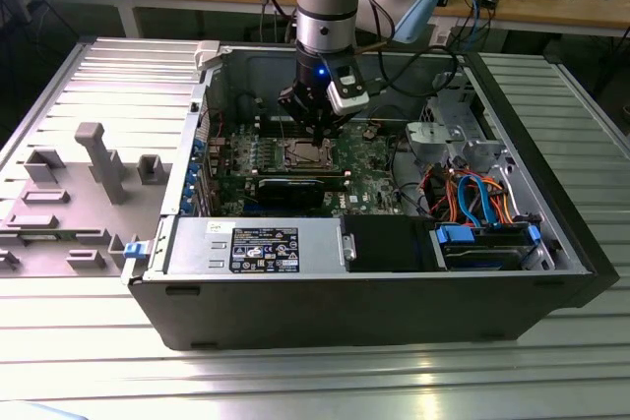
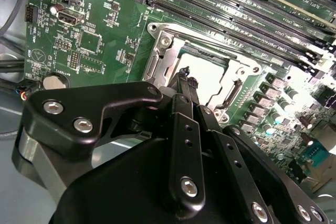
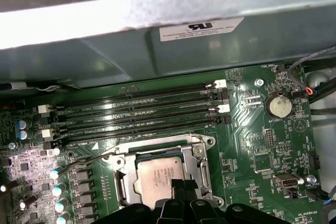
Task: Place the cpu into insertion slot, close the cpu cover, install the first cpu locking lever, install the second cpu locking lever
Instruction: 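Install the first cpu locking lever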
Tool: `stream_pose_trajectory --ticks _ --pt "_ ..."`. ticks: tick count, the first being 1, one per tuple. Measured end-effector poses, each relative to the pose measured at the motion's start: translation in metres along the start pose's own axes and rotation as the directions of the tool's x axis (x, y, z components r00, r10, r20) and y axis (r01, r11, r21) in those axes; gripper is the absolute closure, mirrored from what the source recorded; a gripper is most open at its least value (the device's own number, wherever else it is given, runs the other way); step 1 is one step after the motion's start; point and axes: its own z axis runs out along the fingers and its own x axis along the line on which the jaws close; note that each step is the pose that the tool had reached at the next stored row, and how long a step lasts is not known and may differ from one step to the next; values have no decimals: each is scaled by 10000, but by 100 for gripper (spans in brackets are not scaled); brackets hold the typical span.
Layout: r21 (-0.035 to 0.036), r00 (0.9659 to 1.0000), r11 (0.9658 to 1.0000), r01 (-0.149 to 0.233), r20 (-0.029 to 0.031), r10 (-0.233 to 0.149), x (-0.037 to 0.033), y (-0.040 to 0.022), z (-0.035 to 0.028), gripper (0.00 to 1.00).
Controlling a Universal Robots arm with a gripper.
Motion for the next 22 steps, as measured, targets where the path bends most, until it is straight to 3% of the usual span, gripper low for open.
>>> stream_pose_trajectory --ticks 14,22 --pt "-24 9960 9960 888 18 -888 0 0 0 89" --pt "-28 9957 9956 932 19 -931 1 0 -8 89"
